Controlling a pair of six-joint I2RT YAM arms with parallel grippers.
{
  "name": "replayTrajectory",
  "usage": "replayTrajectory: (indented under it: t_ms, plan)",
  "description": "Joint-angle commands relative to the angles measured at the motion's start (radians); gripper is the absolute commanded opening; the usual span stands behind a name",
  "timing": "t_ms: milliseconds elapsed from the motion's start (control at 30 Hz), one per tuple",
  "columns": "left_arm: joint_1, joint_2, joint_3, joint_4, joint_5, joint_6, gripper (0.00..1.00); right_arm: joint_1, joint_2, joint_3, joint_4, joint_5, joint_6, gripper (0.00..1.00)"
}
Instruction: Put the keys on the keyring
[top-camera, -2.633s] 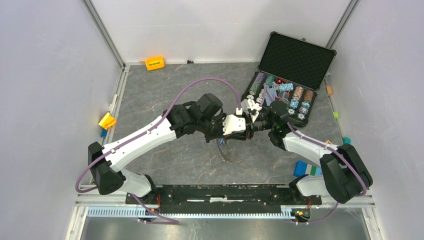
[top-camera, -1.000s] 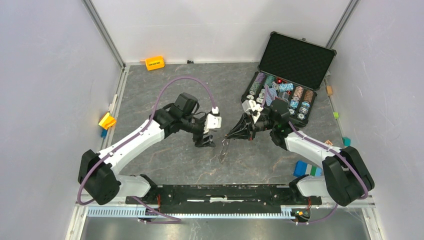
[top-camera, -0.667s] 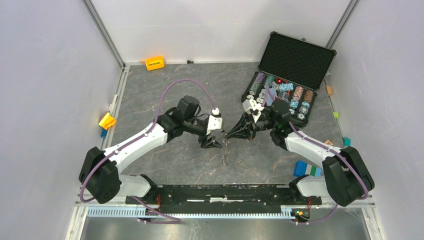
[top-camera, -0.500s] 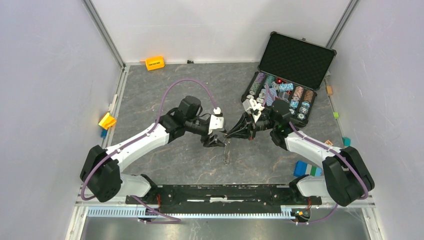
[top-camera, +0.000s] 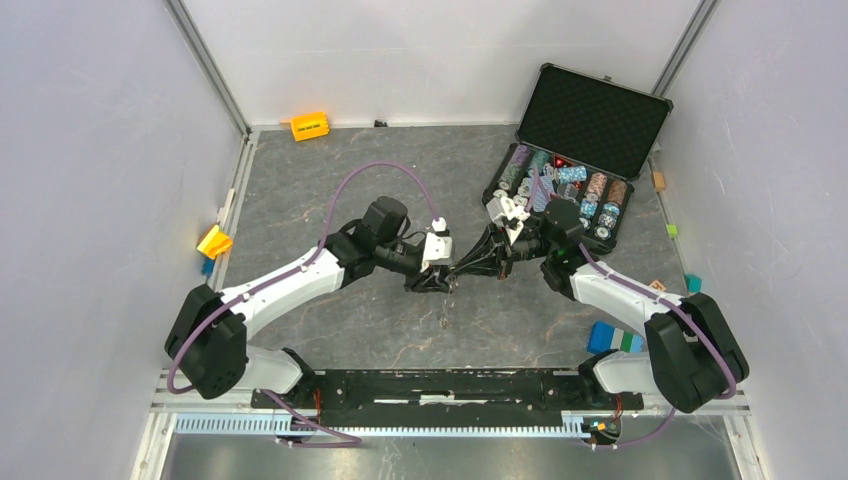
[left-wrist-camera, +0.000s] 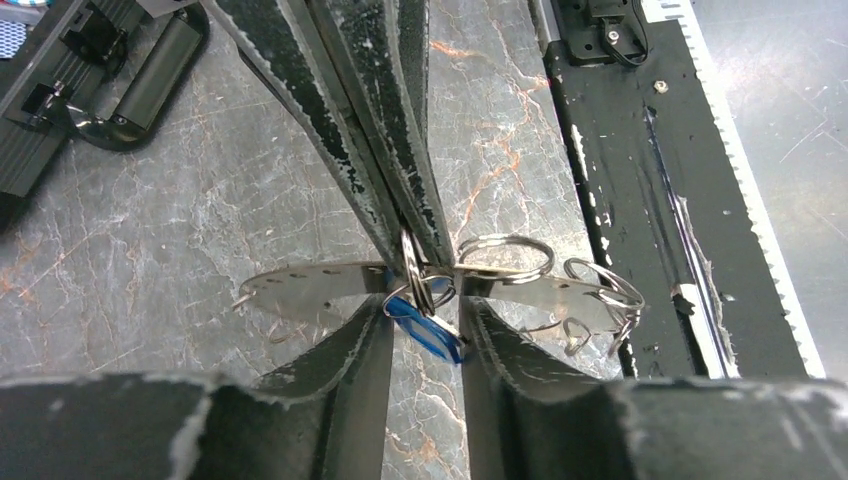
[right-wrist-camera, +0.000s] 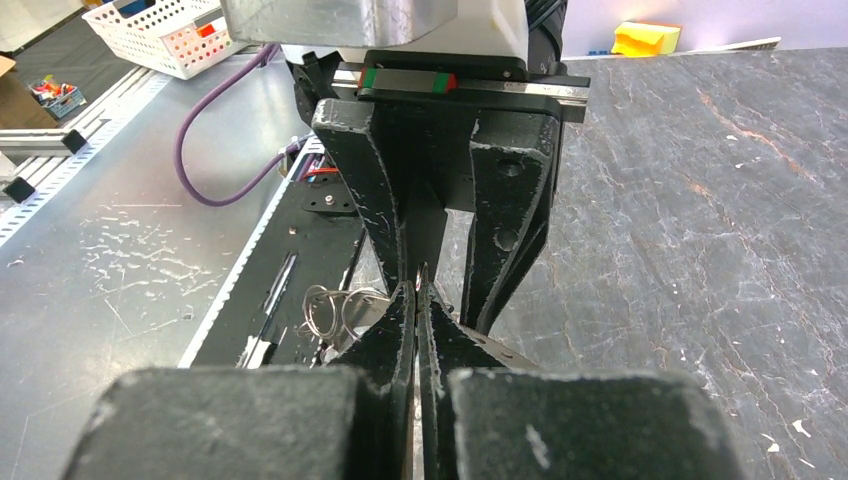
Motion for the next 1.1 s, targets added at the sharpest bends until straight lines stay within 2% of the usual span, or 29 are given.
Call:
replayTrajectory:
  t_ms: [0, 100, 233, 767, 1067]
  plan:
    - [-0.004, 0.002, 0.004, 0.046, 0.016, -0.035, 0.31, -0.007, -0.013, 0.011, 0.050, -0.002, 0.003, 0.00]
    - [-0.003, -0.007, 0.013, 0.016, 0.000, -0.011, 0.17, -0.011, -0.011, 0.010, 0.049, -0.002, 0.000, 0.00]
    - [-0.003, -0.028, 0.039, -0.042, -0.019, 0.017, 0.02, -0.013, -0.010, 0.013, 0.010, 0.012, -0.031, 0.00]
    - [-0.022, 0.000, 0.190, -0.233, -0.079, 0.000, 0.02, -0.005, -0.028, 0.078, -0.351, 0.081, -0.353, 0.00]
    - [-0.022, 0.059, 0.371, -0.502, -0.196, 0.000, 0.02, 0.004, -0.036, 0.124, -0.542, 0.205, -0.534, 0.02]
